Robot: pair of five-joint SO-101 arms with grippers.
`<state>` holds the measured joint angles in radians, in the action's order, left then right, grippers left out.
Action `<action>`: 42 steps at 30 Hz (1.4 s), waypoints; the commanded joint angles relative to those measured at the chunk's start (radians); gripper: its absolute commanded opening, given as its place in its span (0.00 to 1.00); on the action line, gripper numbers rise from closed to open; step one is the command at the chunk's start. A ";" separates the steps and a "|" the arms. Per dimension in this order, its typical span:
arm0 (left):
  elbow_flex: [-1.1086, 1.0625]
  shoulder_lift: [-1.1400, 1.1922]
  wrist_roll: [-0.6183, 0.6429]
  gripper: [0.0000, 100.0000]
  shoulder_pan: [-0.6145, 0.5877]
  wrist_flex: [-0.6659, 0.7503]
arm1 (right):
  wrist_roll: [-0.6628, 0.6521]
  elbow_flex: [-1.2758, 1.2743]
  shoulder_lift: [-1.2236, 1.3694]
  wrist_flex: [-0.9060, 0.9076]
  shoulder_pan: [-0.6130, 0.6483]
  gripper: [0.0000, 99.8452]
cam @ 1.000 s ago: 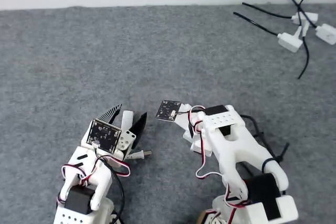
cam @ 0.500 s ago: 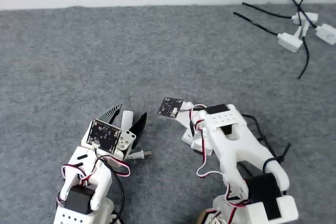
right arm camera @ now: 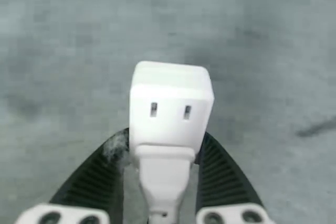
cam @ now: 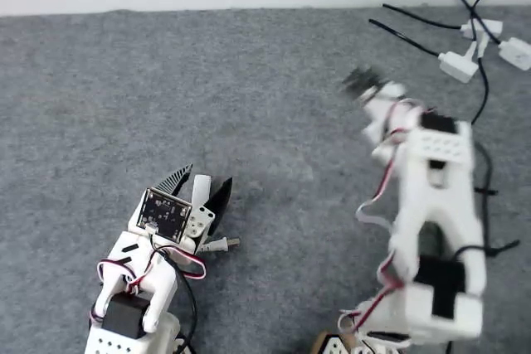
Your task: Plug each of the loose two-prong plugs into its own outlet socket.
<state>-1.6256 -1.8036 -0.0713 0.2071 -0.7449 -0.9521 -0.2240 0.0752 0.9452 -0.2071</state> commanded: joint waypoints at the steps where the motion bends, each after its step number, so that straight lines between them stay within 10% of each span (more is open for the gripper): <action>1: 0.005 -0.014 -0.009 0.24 0.005 0.028 | -0.003 0.281 0.199 -0.070 -0.068 0.01; 19: 0.004 -0.012 -0.011 0.24 0.005 0.028 | -0.003 1.906 1.484 -0.028 -0.154 0.04; 24: -0.018 -0.011 -0.032 0.24 0.005 0.055 | 0.006 1.895 1.423 0.189 -0.153 0.23; 42: -0.019 -0.011 -0.037 0.24 0.034 0.051 | 0.181 1.896 0.997 0.855 -0.018 0.22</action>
<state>-1.6533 -1.8036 -0.0990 0.2332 -0.7204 -0.8293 1.6372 1.1907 1.7568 -0.2286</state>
